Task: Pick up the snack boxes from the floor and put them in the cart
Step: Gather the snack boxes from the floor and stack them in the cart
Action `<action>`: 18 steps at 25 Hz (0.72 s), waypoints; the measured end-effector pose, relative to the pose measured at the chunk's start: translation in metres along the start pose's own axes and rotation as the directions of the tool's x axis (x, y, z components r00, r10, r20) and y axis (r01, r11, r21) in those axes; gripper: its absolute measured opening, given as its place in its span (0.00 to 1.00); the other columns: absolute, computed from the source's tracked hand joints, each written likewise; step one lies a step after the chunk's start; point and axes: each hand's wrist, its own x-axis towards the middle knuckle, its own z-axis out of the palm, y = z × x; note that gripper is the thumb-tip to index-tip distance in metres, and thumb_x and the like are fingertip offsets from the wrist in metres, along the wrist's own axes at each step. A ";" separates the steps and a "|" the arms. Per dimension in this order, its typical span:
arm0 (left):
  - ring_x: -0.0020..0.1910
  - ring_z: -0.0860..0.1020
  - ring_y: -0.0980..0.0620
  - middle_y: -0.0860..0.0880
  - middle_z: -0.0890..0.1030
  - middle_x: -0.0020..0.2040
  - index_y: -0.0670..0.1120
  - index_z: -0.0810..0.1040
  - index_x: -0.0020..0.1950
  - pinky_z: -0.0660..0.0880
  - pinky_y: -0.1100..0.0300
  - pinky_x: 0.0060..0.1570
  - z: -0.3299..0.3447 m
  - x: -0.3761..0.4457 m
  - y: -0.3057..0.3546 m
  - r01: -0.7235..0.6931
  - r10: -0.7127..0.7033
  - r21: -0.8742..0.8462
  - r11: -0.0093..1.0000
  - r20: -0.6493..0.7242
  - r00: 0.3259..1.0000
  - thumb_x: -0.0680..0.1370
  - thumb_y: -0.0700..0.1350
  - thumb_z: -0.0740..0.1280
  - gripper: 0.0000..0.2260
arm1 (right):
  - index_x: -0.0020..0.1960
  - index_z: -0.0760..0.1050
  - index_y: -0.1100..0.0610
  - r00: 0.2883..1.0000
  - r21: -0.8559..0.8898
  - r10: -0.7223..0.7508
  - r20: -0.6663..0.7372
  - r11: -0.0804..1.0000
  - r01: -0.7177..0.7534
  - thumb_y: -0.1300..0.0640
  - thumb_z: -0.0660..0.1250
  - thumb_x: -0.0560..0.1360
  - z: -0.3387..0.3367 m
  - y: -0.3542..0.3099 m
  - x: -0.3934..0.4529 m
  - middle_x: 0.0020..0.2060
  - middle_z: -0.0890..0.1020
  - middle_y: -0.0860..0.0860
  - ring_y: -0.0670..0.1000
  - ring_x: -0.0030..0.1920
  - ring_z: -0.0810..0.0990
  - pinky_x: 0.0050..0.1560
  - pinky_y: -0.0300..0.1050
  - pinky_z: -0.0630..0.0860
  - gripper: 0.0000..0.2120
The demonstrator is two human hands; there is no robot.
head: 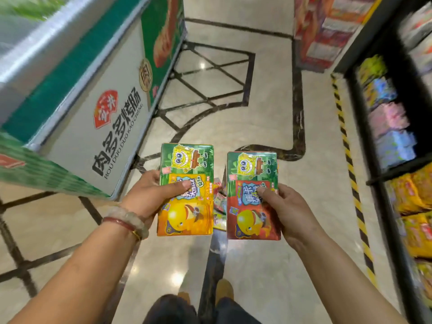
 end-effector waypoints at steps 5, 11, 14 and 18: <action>0.38 0.83 0.42 0.38 0.84 0.46 0.36 0.77 0.55 0.80 0.53 0.34 0.006 -0.032 0.041 -0.076 0.074 0.020 0.997 0.081 0.994 0.60 0.41 0.75 0.25 | 0.52 0.78 0.63 0.991 0.024 -0.102 -0.084 0.994 0.104 0.60 0.67 0.76 0.001 -0.038 -0.062 0.43 0.85 0.59 0.58 0.41 0.84 0.44 0.53 0.81 0.07; 0.36 0.83 0.44 0.39 0.84 0.43 0.38 0.78 0.50 0.80 0.55 0.32 -0.003 -0.062 0.072 -0.084 0.057 0.096 0.992 0.253 0.966 0.64 0.38 0.75 0.16 | 0.47 0.79 0.59 0.965 0.127 -0.138 -0.222 0.977 0.169 0.61 0.67 0.76 0.037 -0.039 -0.131 0.41 0.86 0.57 0.54 0.37 0.85 0.37 0.47 0.82 0.03; 0.40 0.83 0.40 0.38 0.84 0.46 0.37 0.76 0.56 0.80 0.52 0.36 -0.013 -0.073 0.075 -0.071 0.009 0.179 0.981 0.322 0.947 0.60 0.41 0.78 0.27 | 0.44 0.79 0.60 0.942 0.166 -0.131 -0.308 0.968 0.188 0.61 0.67 0.76 0.055 -0.026 -0.163 0.39 0.86 0.57 0.53 0.35 0.84 0.37 0.47 0.81 0.04; 0.33 0.83 0.45 0.41 0.84 0.39 0.39 0.78 0.49 0.80 0.55 0.30 -0.002 -0.090 0.070 -0.081 -0.049 0.272 0.959 0.440 0.896 0.68 0.38 0.72 0.11 | 0.46 0.79 0.61 0.876 0.231 -0.087 -0.475 0.948 0.220 0.60 0.68 0.75 0.060 -0.003 -0.206 0.40 0.85 0.58 0.53 0.35 0.84 0.37 0.47 0.81 0.04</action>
